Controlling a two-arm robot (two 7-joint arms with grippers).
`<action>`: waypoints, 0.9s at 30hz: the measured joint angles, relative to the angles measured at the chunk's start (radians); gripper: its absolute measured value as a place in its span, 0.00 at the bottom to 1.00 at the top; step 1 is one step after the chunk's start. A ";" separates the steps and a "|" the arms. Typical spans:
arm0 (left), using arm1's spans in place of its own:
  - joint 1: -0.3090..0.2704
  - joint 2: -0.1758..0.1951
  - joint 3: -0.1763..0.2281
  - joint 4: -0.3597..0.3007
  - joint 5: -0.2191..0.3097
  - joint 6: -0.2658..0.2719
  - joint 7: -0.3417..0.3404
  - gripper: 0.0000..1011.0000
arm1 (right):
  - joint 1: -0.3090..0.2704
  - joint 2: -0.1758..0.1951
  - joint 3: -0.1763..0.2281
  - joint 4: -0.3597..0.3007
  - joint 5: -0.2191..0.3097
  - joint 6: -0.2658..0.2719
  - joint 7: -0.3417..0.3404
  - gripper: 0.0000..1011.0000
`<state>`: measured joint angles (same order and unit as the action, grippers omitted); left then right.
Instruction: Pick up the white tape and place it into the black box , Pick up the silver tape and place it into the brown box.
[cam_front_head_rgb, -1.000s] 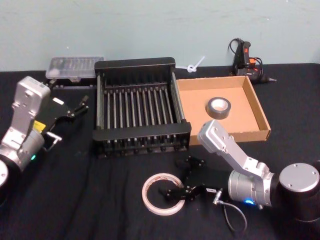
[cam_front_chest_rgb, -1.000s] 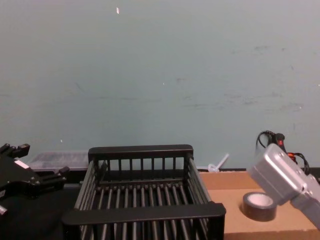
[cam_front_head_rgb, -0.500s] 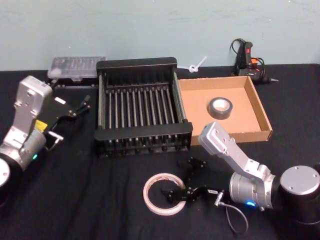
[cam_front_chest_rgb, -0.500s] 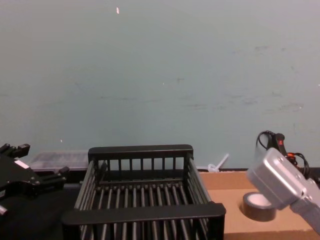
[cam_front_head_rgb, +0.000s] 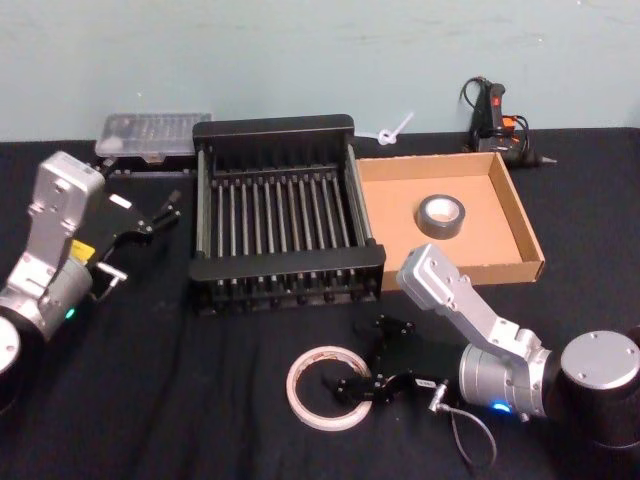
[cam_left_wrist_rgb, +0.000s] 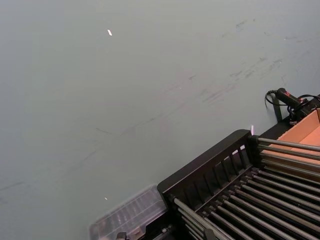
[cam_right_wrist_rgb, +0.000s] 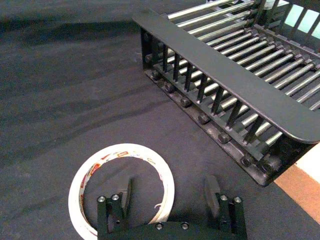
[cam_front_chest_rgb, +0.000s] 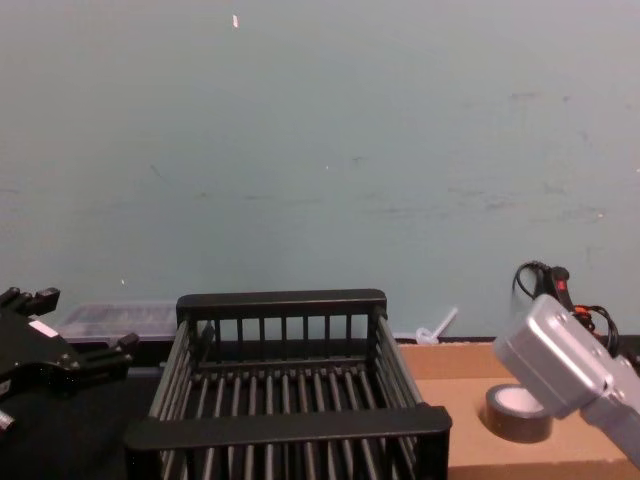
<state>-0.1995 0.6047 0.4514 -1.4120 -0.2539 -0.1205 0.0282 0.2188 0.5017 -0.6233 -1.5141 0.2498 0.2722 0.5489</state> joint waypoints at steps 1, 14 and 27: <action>0.000 0.000 0.000 0.000 0.000 0.000 0.000 0.99 | 0.000 0.000 0.000 0.000 0.000 0.000 0.000 0.93; 0.000 0.000 0.000 0.000 0.000 0.000 0.000 0.99 | 0.001 0.000 0.000 0.000 0.002 0.001 0.001 0.56; 0.000 0.000 0.000 0.000 0.000 0.000 0.000 0.99 | 0.001 0.000 0.000 0.000 0.003 0.001 0.001 0.16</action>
<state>-0.1995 0.6047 0.4514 -1.4120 -0.2539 -0.1205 0.0283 0.2196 0.5017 -0.6237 -1.5141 0.2524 0.2734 0.5503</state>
